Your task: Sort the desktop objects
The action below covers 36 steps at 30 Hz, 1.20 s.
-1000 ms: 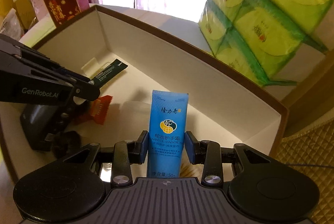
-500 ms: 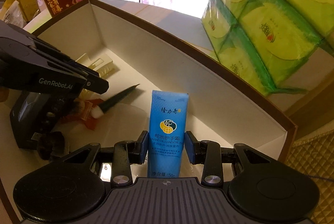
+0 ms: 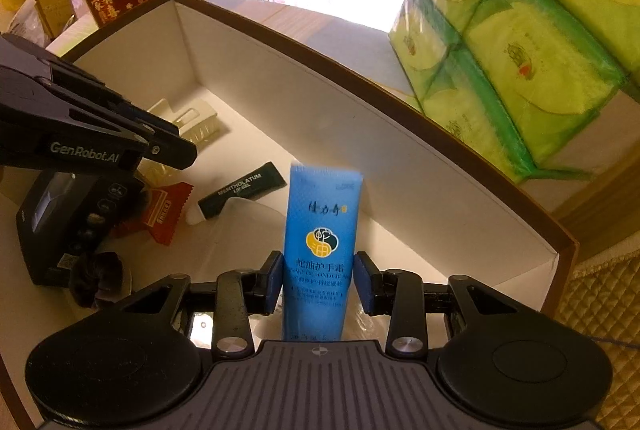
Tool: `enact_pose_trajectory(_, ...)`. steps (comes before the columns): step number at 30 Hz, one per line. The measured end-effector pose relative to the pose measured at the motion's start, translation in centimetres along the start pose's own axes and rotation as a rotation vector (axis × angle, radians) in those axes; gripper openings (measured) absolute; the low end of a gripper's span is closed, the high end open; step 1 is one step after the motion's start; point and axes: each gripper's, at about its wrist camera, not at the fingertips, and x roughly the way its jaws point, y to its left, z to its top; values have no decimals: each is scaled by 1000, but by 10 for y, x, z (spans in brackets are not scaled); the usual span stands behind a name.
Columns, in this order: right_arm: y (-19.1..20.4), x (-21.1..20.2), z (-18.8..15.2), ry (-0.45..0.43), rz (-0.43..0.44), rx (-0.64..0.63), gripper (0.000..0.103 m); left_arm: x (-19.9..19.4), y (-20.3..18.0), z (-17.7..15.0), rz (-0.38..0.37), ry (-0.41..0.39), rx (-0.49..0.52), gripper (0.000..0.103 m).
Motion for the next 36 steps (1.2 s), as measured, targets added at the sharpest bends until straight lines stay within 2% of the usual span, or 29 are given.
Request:
enact_pose_trajectory(1, 2, -2, 0, -13, -12, -11, 36, -1, 0, -1, 2, -2, 5, 14)
enact_pose_trajectory(3, 4, -6, -1, -39, -35, -24, 47, -4, 0, -2, 6, -6, 14, 22)
enact_pose_trajectory(4, 4, -9, -1, -50, -37, -20, 58, -6, 1, -4, 11, -10, 19, 25)
enact_pose_trajectory(5, 4, -12, -2, -64, -34, -10, 65, -8, 1, -5, 24, -13, 23, 33)
enact_pose_trajectory(7, 2, -23, -6, -101, -22, 25, 69, -13, 2, -9, 36, -24, 33, 38)
enact_pose_trajectory(10, 3, -39, -14, -136, -2, 73, 83, -24, 6, -15, 44, -38, 38, 46)
enact_pose_trajectory(14, 15, -59, -25, -180, 24, 97, 94, -43, 9, -25, 42, -64, 34, 61)
enact_pose_trajectory(19, 31, -81, -39, -223, 13, 150, 101, -71, 6, -39, 59, -110, 56, 70)
enact_pose_trajectory(21, 35, -90, -43, -244, 1, 179, 101, -83, 4, -43, 61, -126, 52, 75)
enact_pose_trajectory(29, 51, -125, -62, -291, -39, 303, 101, -125, 0, -65, 107, -197, 78, 86)
enact_pose_trajectory(36, 71, -153, -83, -318, -77, 383, 101, -158, -2, -93, 103, -228, 67, 87)
